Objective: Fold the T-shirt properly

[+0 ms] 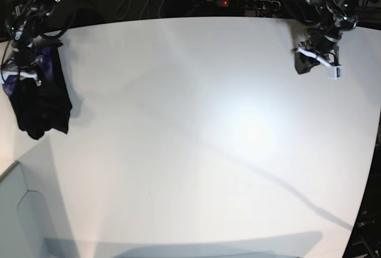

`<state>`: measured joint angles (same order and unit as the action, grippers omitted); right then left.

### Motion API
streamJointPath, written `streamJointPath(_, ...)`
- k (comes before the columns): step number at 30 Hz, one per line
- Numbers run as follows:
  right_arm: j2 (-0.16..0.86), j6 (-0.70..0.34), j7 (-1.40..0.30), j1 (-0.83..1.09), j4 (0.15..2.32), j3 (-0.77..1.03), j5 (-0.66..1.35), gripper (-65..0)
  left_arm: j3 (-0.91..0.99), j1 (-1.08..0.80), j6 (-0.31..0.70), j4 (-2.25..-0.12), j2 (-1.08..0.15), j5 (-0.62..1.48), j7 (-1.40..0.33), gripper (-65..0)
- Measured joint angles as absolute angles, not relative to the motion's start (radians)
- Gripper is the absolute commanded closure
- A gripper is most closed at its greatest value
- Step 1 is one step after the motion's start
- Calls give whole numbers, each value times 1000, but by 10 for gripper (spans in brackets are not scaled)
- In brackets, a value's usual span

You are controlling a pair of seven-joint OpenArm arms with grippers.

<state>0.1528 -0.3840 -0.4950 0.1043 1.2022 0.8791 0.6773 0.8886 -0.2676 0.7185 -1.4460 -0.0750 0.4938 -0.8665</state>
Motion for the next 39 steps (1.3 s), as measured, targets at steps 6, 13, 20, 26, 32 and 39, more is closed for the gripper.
streamJointPath(6, 157, -259, -498, 69, 1201, 936, 670, 0, 889, -268, 718, -1446, -74, 493, -867, 0)
streamJointPath(13, 98, -186, -558, 67, 1374, 942, 602, 0, 889, -269, 710, -1445, -69, 494, -861, 0)
streamJointPath(20, 51, -182, -548, 65, 1613, 942, 605, 0, 889, -271, 710, -1449, -69, 494, -863, 0)
streamJointPath(26, 30, -183, -562, 82, 1763, 944, 606, 0, 889, -271, 710, -1452, -70, 494, -864, 0)
streamJointPath(32, 17, -184, -563, 235, 1869, 947, 604, 0, 977, -290, 698, -1526, -56, 443, -915, 0)
streamJointPath(39, -31, -185, -566, 471, 1867, 982, 606, 0, 1011, -414, 699, -1682, -39, 432, -922, 0)
